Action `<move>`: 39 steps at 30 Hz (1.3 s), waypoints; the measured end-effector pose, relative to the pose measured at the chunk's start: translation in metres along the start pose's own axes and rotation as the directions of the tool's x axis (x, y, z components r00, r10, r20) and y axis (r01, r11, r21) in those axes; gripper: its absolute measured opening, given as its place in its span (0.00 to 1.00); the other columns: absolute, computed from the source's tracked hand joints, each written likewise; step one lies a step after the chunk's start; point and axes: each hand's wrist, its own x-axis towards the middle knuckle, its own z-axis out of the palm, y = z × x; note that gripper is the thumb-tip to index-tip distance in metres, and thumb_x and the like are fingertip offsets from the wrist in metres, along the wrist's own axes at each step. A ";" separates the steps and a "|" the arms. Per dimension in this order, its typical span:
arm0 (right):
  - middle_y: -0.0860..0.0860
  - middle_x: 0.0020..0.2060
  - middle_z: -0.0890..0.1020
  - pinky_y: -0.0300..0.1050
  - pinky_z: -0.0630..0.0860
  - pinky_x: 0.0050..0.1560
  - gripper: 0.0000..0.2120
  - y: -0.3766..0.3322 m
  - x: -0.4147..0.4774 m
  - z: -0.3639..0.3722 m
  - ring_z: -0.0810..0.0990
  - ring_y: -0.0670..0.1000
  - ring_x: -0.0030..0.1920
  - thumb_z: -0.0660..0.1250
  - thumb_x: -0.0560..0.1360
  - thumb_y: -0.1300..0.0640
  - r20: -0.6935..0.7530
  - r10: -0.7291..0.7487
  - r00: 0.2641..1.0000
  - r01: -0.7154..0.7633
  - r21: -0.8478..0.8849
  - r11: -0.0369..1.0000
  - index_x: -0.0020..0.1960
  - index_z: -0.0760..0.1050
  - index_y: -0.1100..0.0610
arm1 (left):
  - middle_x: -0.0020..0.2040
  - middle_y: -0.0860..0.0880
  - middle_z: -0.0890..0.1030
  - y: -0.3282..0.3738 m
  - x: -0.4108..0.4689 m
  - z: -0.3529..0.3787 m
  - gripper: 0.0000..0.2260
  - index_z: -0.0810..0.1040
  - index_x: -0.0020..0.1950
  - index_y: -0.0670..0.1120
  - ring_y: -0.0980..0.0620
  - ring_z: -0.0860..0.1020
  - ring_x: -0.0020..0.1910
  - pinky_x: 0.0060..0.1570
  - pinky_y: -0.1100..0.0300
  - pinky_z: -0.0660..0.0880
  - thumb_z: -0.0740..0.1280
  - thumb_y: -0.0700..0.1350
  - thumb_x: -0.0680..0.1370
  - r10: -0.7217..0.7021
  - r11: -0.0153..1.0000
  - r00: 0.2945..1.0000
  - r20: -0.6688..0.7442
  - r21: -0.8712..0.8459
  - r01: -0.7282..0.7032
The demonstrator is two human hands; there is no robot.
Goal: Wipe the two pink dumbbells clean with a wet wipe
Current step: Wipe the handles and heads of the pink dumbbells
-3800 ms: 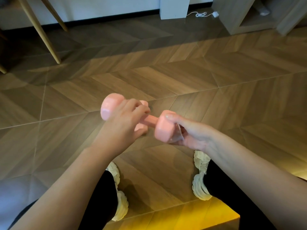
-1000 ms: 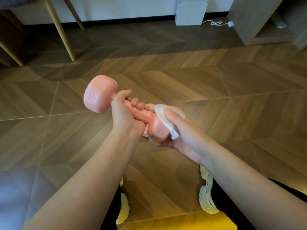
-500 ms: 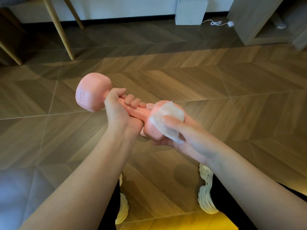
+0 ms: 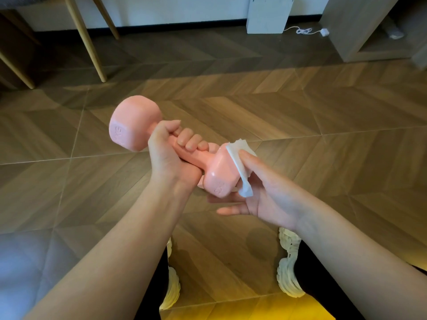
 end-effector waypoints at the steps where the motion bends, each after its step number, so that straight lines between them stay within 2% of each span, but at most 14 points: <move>1: 0.67 0.65 0.75 0.56 0.82 0.50 0.26 0.001 0.000 0.000 0.79 0.68 0.60 0.63 0.77 0.44 0.002 0.013 1.000 -0.013 0.021 1.000 0.72 0.69 0.52 | 0.23 0.52 0.63 -0.001 -0.001 0.001 0.15 0.63 0.30 0.47 0.53 0.64 0.18 0.23 0.64 0.69 0.60 0.41 0.77 0.002 1.000 1.000 -0.015 0.015 -0.002; 3: 0.68 0.64 0.75 0.56 0.82 0.51 0.26 0.003 0.001 0.000 0.80 0.67 0.57 0.67 0.76 0.47 -0.030 -0.014 0.999 0.016 0.049 0.999 0.72 0.68 0.54 | 0.24 0.52 0.66 -0.003 -0.001 0.002 0.14 0.65 0.33 0.46 0.53 0.67 0.18 0.23 0.64 0.70 0.63 0.42 0.78 0.020 0.997 0.998 -0.061 0.074 -0.015; 7: 0.63 0.63 0.78 0.62 0.78 0.55 0.29 0.010 0.006 0.005 0.80 0.63 0.59 0.74 0.71 0.52 -0.204 -0.112 0.972 0.084 -0.142 0.986 0.69 0.70 0.53 | 0.23 0.53 0.63 -0.009 0.000 0.002 0.14 0.63 0.36 0.48 0.54 0.63 0.18 0.23 0.66 0.67 0.64 0.43 0.78 0.053 0.993 0.990 -0.133 0.110 -0.038; 10: 0.63 0.61 0.79 0.60 0.78 0.52 0.23 0.014 0.012 0.012 0.79 0.67 0.60 0.67 0.77 0.45 -0.285 -0.153 0.946 0.101 -0.188 0.977 0.68 0.69 0.52 | 0.24 0.53 0.59 -0.011 0.001 0.001 0.14 0.61 0.36 0.48 0.54 0.59 0.20 0.24 0.66 0.64 0.62 0.41 0.78 0.067 0.991 0.991 -0.118 0.120 -0.053; 12: 0.65 0.63 0.78 0.60 0.77 0.51 0.23 0.012 0.012 0.013 0.76 0.70 0.62 0.60 0.80 0.43 -0.269 -0.162 0.949 0.112 -0.192 0.975 0.70 0.68 0.54 | 0.25 0.53 0.59 -0.009 0.001 0.001 0.13 0.60 0.36 0.48 0.54 0.59 0.20 0.24 0.65 0.64 0.61 0.41 0.78 0.071 0.989 0.991 -0.109 0.139 -0.056; 14: 0.67 0.64 0.75 0.62 0.77 0.55 0.23 0.008 0.009 0.010 0.74 0.71 0.64 0.58 0.82 0.47 -0.199 -0.146 0.969 0.114 -0.164 0.980 0.73 0.66 0.56 | 0.23 0.53 0.60 -0.005 0.001 0.002 0.14 0.60 0.34 0.48 0.53 0.60 0.18 0.23 0.66 0.65 0.61 0.41 0.77 0.066 0.992 0.991 -0.113 0.116 -0.053; 17: 0.68 0.66 0.73 0.66 0.74 0.61 0.24 0.006 0.004 0.007 0.75 0.69 0.64 0.64 0.80 0.53 -0.069 -0.137 0.988 0.125 -0.160 0.979 0.74 0.64 0.58 | 0.23 0.53 0.59 0.002 0.001 0.001 0.16 0.60 0.31 0.49 0.54 0.60 0.17 0.21 0.67 0.64 0.60 0.41 0.77 0.070 0.994 0.989 -0.130 0.087 -0.059; 21: 0.62 0.64 0.77 0.68 0.76 0.59 0.26 0.014 0.011 0.012 0.79 0.67 0.61 0.71 0.75 0.53 -0.199 -0.165 0.966 0.112 -0.253 0.961 0.71 0.68 0.51 | 0.23 0.53 0.58 -0.002 -0.001 -0.001 0.15 0.59 0.33 0.48 0.53 0.59 0.17 0.21 0.67 0.64 0.60 0.41 0.77 0.074 0.990 0.990 -0.120 0.130 -0.059; 24: 0.65 0.61 0.78 0.62 0.78 0.53 0.23 0.015 0.013 0.015 0.78 0.70 0.60 0.64 0.79 0.44 -0.270 -0.172 0.948 0.114 -0.218 0.969 0.70 0.69 0.51 | 0.24 0.52 0.57 -0.008 -0.001 0.001 0.14 0.59 0.35 0.48 0.53 0.58 0.20 0.22 0.65 0.63 0.59 0.40 0.77 0.080 0.983 0.993 -0.085 0.172 -0.064; 28: 0.69 0.65 0.74 0.65 0.76 0.58 0.24 0.008 0.007 0.008 0.73 0.72 0.64 0.59 0.81 0.48 -0.182 -0.151 0.972 0.129 -0.130 0.983 0.73 0.66 0.56 | 0.22 0.53 0.58 -0.004 0.000 0.005 0.15 0.60 0.32 0.48 0.53 0.59 0.18 0.22 0.68 0.64 0.59 0.40 0.77 0.056 0.992 0.996 -0.072 0.114 -0.047; 30: 0.67 0.67 0.73 0.65 0.75 0.60 0.25 0.008 0.004 0.006 0.73 0.70 0.66 0.63 0.79 0.52 -0.109 -0.163 0.981 0.142 -0.175 0.974 0.74 0.64 0.56 | 0.22 0.53 0.59 -0.002 -0.001 0.004 0.17 0.60 0.29 0.48 0.53 0.59 0.17 0.23 0.68 0.65 0.59 0.40 0.77 0.053 0.995 0.995 -0.084 0.085 -0.046; 32: 0.64 0.66 0.75 0.64 0.76 0.59 0.26 0.011 0.004 0.008 0.76 0.67 0.64 0.67 0.77 0.53 -0.120 -0.186 0.975 0.151 -0.256 0.955 0.73 0.65 0.54 | 0.22 0.53 0.58 -0.003 -0.001 0.002 0.17 0.60 0.29 0.48 0.53 0.59 0.17 0.22 0.68 0.64 0.59 0.40 0.77 0.051 0.996 0.995 -0.091 0.078 -0.044; 36: 0.63 0.62 0.78 0.60 0.81 0.52 0.21 0.015 0.009 0.013 0.80 0.66 0.59 0.64 0.79 0.46 -0.260 -0.218 0.941 0.142 -0.282 0.949 0.70 0.68 0.51 | 0.23 0.53 0.58 -0.008 0.001 0.001 0.15 0.59 0.32 0.49 0.54 0.57 0.20 0.23 0.65 0.62 0.58 0.40 0.77 0.052 0.992 0.997 -0.061 0.119 -0.044; 39: 0.59 0.59 0.81 0.56 0.81 0.49 0.23 0.009 0.009 0.013 0.82 0.63 0.55 0.66 0.76 0.39 -0.319 -0.177 0.931 0.115 -0.201 0.973 0.67 0.73 0.50 | 0.23 0.53 0.58 -0.009 0.002 0.002 0.15 0.61 0.31 0.48 0.53 0.58 0.20 0.22 0.64 0.64 0.59 0.40 0.76 0.037 0.994 0.999 -0.038 0.108 -0.032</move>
